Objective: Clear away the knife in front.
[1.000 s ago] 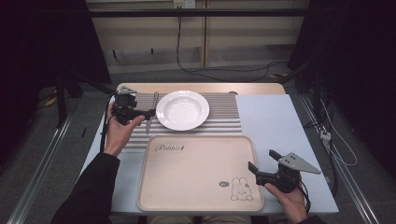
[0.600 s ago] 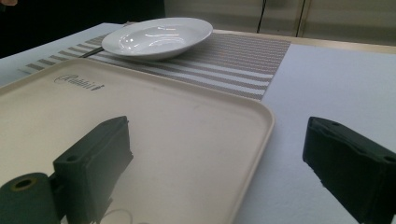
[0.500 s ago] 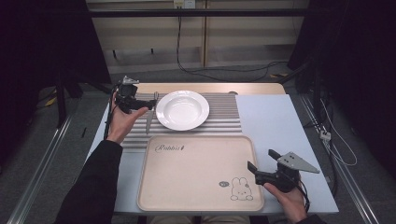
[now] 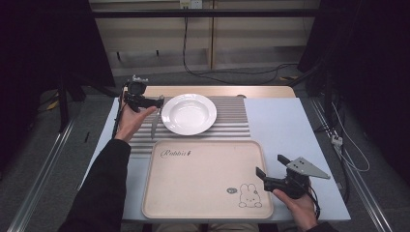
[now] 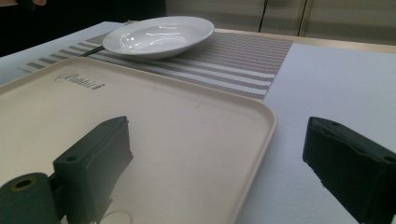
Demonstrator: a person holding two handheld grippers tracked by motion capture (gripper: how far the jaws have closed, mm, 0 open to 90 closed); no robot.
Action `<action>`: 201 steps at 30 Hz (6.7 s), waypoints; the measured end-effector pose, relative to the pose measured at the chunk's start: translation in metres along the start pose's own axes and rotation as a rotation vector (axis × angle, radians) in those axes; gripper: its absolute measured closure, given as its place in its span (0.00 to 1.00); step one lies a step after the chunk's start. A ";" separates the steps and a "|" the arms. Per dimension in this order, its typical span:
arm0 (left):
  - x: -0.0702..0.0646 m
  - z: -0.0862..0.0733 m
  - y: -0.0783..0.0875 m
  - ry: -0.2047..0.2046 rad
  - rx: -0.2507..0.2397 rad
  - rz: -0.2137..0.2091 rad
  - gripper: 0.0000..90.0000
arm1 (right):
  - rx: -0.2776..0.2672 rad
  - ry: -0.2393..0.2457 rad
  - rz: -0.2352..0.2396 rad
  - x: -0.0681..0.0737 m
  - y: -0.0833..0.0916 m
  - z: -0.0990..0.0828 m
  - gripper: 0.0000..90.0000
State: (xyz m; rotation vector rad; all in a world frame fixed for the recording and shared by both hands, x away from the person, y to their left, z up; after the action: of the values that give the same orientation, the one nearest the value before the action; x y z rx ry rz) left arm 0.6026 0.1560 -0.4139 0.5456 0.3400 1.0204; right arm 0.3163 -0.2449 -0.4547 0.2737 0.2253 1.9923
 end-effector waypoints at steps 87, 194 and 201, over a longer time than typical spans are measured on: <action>0.016 -0.031 -0.090 0.152 0.333 0.071 0.87 | 0.021 0.009 0.012 -0.001 -0.001 -0.004 0.09; -0.004 -0.026 0.024 0.064 0.233 -0.005 0.89 | 0.012 0.027 -0.003 0.003 0.002 -0.002 0.08; -0.012 -0.032 0.035 0.049 0.220 -0.025 0.89 | 0.012 0.026 -0.007 0.003 0.003 -0.002 0.08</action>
State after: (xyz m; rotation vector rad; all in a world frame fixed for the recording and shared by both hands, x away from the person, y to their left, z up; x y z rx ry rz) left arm 0.5557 0.1684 -0.4195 0.7134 0.5055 0.9796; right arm 0.3120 -0.2432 -0.4555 0.2546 0.2542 1.9893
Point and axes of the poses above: each handheld gripper's, and its own axes: y roughly backward along the jaws, z roughly out of its top, x roughly to its left, the point moved 6 cm from there along -y, roughly forward along the jaws, and after that the axes turned 5 degrees about -x, right-handed, at the moved point
